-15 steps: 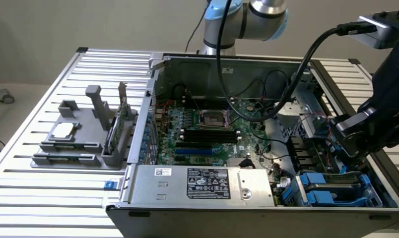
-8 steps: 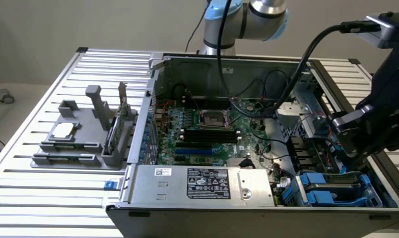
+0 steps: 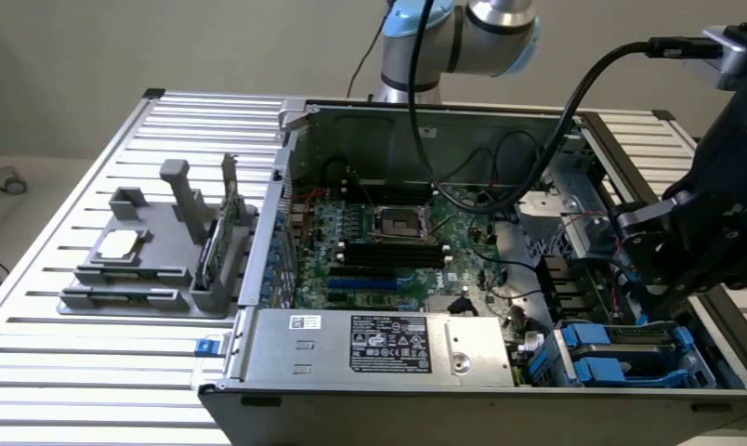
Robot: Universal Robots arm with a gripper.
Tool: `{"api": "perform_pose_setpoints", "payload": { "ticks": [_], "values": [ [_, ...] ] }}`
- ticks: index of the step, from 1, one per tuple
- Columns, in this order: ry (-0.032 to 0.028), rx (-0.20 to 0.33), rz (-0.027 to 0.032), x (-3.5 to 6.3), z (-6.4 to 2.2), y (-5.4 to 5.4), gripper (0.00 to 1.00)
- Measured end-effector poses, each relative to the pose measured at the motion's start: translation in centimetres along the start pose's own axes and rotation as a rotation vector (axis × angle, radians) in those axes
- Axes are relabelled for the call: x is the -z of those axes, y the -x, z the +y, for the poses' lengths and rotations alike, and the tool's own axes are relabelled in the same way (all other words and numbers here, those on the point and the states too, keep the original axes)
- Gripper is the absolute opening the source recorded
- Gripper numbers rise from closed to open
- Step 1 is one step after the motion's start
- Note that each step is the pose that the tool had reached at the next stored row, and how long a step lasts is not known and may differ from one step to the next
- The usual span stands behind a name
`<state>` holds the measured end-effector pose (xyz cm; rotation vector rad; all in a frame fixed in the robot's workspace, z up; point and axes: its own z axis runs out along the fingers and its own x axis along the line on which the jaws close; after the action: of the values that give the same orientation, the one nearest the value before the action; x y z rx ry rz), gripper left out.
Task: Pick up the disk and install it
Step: 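Insert the first disk wire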
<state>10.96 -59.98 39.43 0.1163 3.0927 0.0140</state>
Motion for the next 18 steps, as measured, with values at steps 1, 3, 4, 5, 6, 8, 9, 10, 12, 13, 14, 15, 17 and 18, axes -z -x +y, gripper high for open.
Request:
{"api": "perform_pose_setpoints", "payload": {
  "ticks": [1, 3, 4, 5, 6, 8, 9, 10, 12, 13, 14, 15, 17, 18],
  "values": [
    [-0.0008, -0.019, -0.0002, -0.01, 0.00, 0.00, 0.11],
    [-0.0026, -0.055, -0.0006, -0.03, 0.00, 0.00, 0.11],
    [-0.0035, -0.073, -0.0008, -0.03, 0.00, 0.00, 0.11],
    [-0.0042, -0.091, -0.0010, -0.04, 0.00, 0.00, 0.11],
    [-0.0051, -0.110, -0.0012, -0.05, 0.00, 0.00, 0.11],
    [-0.0067, -0.146, -0.0016, -0.07, 0.00, 0.00, 0.11],
    [-0.0075, -0.164, -0.0017, -0.08, 0.00, -0.01, 0.11],
    [-0.0084, -0.182, -0.0020, -0.09, 0.00, 0.00, 0.11],
    [-0.0101, -0.218, -0.0024, -0.11, 0.00, -0.01, 0.11],
    [-0.0110, -0.237, -0.0026, -0.11, 0.00, -0.01, 0.11],
    [-0.0118, -0.255, -0.0028, -0.12, 0.00, -0.01, 0.11],
    [-0.0126, -0.273, -0.0030, -0.13, 0.00, -0.01, 0.11],
    [-0.0144, -0.310, -0.0034, -0.15, 0.00, -0.01, 0.11],
    [-0.0152, -0.328, -0.0036, -0.16, 0.00, -0.01, 0.11]
  ]
}}
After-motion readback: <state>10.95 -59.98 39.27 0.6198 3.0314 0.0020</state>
